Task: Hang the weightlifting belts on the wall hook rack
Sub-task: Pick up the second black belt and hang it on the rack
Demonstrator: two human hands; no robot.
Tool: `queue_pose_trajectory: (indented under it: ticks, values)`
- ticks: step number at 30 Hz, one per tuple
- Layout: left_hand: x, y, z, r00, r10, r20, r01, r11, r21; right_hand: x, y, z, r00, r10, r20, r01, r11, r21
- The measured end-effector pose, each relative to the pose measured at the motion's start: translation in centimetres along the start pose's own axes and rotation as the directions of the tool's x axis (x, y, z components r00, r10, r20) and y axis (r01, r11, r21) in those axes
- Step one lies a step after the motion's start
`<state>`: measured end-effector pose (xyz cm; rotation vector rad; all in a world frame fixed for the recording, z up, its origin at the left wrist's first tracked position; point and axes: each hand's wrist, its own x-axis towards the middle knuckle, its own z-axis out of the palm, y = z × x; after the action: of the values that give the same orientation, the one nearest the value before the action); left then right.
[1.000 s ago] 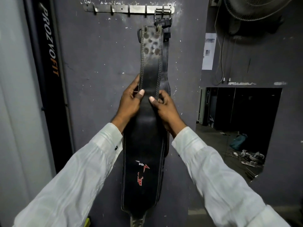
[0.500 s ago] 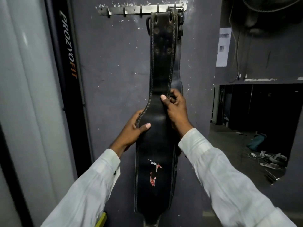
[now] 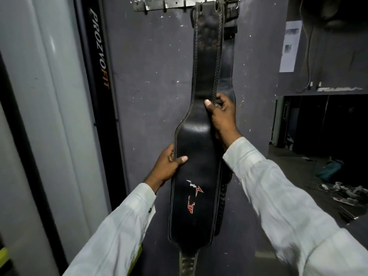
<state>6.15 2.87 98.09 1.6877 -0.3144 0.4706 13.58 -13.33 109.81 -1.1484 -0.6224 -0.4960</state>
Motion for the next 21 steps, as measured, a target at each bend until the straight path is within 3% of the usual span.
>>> queue_pose_trajectory:
  ticks: [6,10,14,18,21]
  values:
    - [-1.3,-2.6,-1.4,0.998,-0.062,0.029,0.058,0.991,0.124,0.6,-0.2,1.0,1.000,-0.015,-0.007,0.015,1.000,-0.017]
    - [-1.1,-3.2,-1.4,0.997,-0.043,-0.061,0.049,0.994,0.100,0.6,-0.1,1.7,1.000,-0.016,0.015,0.017,0.999,-0.027]
    - [-2.5,-4.8,-1.9,0.989,-0.147,0.016,0.146,0.986,0.078,0.9,-0.1,2.2,1.000,-0.016,0.007,0.017,1.000,-0.003]
    - [-3.3,-6.1,-1.5,0.990,-0.132,-0.057,0.136,0.987,0.083,0.7,-0.1,2.6,1.000,-0.002,0.013,0.002,1.000,0.002]
    - [-4.2,-7.0,-2.0,0.977,-0.205,0.059,0.198,0.973,0.115,0.4,-0.2,2.9,0.999,0.006,0.041,-0.007,1.000,0.009]
